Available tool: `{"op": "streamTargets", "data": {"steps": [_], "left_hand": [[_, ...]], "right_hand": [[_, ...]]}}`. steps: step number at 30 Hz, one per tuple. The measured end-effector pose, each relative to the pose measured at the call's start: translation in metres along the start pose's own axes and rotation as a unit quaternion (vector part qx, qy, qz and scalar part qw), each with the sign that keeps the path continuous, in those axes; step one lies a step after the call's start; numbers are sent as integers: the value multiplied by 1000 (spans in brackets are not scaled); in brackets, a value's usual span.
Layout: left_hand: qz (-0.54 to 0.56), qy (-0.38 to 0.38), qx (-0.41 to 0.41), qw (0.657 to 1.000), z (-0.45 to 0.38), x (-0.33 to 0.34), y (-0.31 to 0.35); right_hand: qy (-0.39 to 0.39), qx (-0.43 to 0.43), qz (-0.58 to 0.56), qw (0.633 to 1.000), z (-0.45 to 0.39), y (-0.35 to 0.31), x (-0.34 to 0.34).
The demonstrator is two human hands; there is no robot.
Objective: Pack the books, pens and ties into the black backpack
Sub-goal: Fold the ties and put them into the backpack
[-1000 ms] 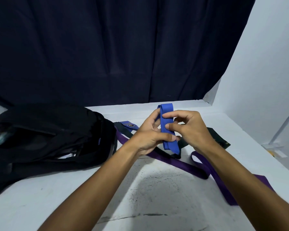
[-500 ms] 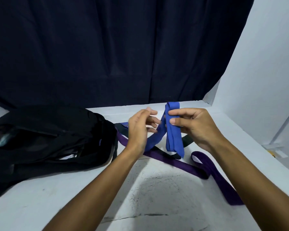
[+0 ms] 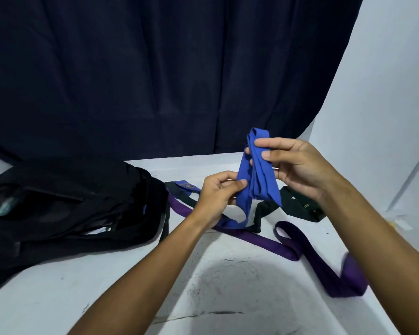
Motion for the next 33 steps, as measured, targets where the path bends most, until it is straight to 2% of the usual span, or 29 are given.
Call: {"op": "streamTargets", "data": {"steps": [3,7,13,17,21,24,26,31,33], "left_hand": [[22,28,3,999,0,2,4],[39,42,-6,998,3,8,5],[125,26,-83,988,8,17,2],[71,-26,-67,995,13,24,6],[43,-19,-42,998,9,20,4],[30,5,-30,999,5,13,5],[28,9,-24,999,3,10,7],[-2,-11,-17,1000,2,13,10],[-10,-26,-15,999,5,17,11]], "right_hand": [[10,-5,31,999,2,6,1],[71,-30,96,992,4,12,-2],[127,-80,206,967,6,5,-3],[143,-103,268,947,6,0,-2],[131,-120,312,933,8,-4,4],[130,-133,307,933,11,-4,5],[149,-112,280,942,12,1,-1],[78,-17,131,988,9,26,8],[95,-16,107,990,7,26,7]]}}
Point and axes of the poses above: each hand's wrist, its own z-axis away from the middle knuckle, its own x-axis out of the palm, y = z × x, the point moved 8 cm from there along -z, towards the middle knuckle, and after that the axes turned 14 degrees about z, right-handed, at the moved point
